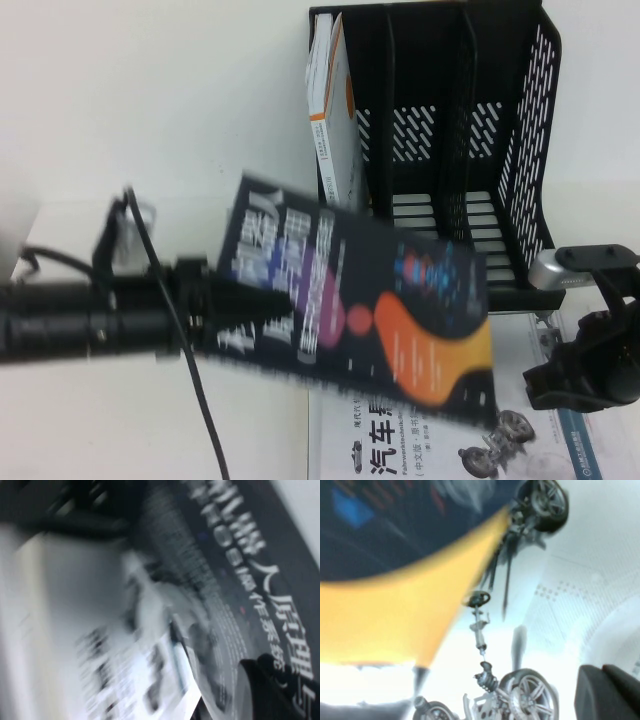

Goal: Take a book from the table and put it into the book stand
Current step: Pick up the book with your left arm, then place the book on the book shelf

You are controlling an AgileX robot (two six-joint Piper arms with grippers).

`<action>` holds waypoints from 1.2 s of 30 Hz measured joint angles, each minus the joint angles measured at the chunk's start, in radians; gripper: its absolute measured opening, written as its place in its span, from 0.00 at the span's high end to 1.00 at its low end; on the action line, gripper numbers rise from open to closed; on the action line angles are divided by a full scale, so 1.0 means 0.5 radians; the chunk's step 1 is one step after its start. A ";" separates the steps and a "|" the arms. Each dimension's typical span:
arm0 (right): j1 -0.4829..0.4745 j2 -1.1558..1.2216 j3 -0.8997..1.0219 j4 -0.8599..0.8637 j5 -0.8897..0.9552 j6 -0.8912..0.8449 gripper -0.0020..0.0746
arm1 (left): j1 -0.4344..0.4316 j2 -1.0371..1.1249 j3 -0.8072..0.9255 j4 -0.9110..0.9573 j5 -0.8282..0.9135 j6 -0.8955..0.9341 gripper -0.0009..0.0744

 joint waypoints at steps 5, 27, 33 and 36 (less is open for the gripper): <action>0.000 0.000 0.000 -0.013 -0.004 0.000 0.98 | 0.003 -0.213 -0.351 0.128 0.012 -0.256 0.84; 0.000 0.000 0.000 -0.013 -0.087 0.000 0.98 | -0.300 0.017 -2.363 1.555 -0.117 -1.780 0.84; 0.002 0.000 0.000 -0.013 -0.107 0.000 0.98 | -0.582 0.176 -2.457 2.002 -0.166 -2.055 0.84; 0.002 0.000 0.000 -0.013 -0.109 0.000 0.98 | -0.692 0.259 -2.457 2.188 -0.176 -2.166 0.84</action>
